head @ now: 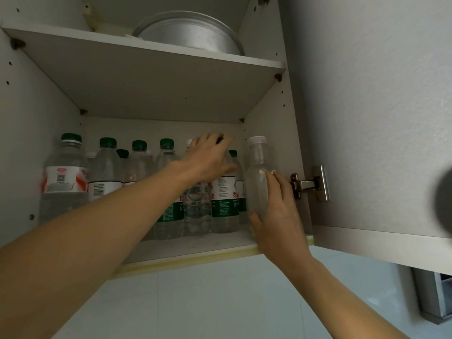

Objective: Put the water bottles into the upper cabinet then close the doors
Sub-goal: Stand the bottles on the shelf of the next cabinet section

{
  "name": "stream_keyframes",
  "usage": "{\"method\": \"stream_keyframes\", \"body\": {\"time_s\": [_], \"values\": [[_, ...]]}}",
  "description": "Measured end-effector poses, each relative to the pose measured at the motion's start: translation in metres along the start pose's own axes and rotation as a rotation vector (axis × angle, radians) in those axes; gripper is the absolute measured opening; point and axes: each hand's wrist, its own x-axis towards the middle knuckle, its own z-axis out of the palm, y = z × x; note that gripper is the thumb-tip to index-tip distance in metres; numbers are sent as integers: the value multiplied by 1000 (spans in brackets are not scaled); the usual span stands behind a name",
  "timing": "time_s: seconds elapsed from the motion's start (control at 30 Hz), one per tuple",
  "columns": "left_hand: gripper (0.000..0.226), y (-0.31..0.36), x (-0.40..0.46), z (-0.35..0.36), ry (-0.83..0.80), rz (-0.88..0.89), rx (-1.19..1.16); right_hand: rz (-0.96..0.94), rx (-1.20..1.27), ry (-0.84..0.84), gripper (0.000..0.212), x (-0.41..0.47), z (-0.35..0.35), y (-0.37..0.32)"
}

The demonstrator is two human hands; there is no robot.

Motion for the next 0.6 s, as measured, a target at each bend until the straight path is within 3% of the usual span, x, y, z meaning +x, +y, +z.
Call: {"method": "stream_keyframes", "body": {"time_s": [0.23,0.37,0.53,0.6], "values": [[128,-6,-56,24,-113,80,223,32,-61,-75,93,2,-4,-4],[130,-10,-66,34,-88,76,238,168,-38,-174,100,15,-4,-8],[129,-13,-67,42,-23,99,225,284,1,-285,77,39,-4,-5],[129,-14,-67,43,-7,107,220,343,-23,-346,77,51,0,-4]]}}
